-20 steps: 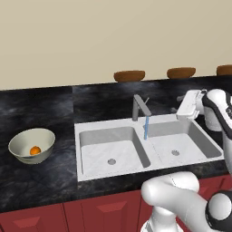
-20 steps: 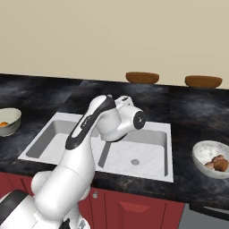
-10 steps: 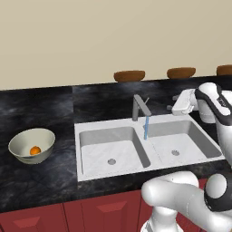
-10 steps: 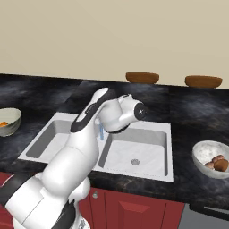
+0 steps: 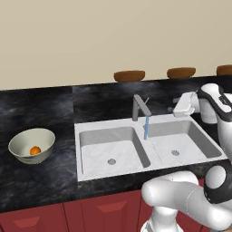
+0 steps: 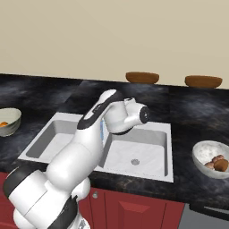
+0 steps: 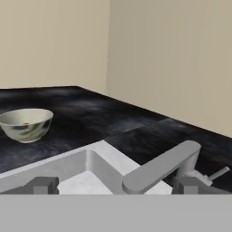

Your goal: Pick the potatos from the sink and place them in one bowl. Place the tangerine in the other bowl. Then turn off the sink faucet.

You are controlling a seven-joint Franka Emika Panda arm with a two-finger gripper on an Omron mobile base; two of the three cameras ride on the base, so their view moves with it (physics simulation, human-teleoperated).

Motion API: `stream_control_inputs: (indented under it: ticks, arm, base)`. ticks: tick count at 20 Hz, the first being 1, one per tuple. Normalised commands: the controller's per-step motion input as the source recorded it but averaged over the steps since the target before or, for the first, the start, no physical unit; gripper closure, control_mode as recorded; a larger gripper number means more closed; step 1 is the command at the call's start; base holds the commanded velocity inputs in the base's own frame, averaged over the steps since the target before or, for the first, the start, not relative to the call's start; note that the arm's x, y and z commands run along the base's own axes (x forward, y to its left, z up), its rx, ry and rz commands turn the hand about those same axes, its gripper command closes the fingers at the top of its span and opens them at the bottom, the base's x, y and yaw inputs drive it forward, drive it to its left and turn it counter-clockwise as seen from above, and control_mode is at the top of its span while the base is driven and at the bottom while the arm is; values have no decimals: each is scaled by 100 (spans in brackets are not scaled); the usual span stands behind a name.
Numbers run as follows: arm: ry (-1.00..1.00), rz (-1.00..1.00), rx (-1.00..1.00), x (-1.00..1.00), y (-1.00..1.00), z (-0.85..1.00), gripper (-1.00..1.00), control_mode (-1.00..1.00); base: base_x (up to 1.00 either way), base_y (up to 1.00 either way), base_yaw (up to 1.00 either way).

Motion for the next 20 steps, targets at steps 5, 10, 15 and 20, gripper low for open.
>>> stream_control_inputs:
  ticks: [5,10,15,20]
  arm:
    - [0,2,8,0,-4,-7,-100,-100]
    - [0,1,9,6,-4,0,-100,-100]
    - [1,1,9,14,-6,-1,-100,-100]
    - [3,2,7,20,-1,-3,-100,-100]
  base:
    - [0,0,0]
    - [0,0,0]
    - [0,0,0]
    - [0,0,0]
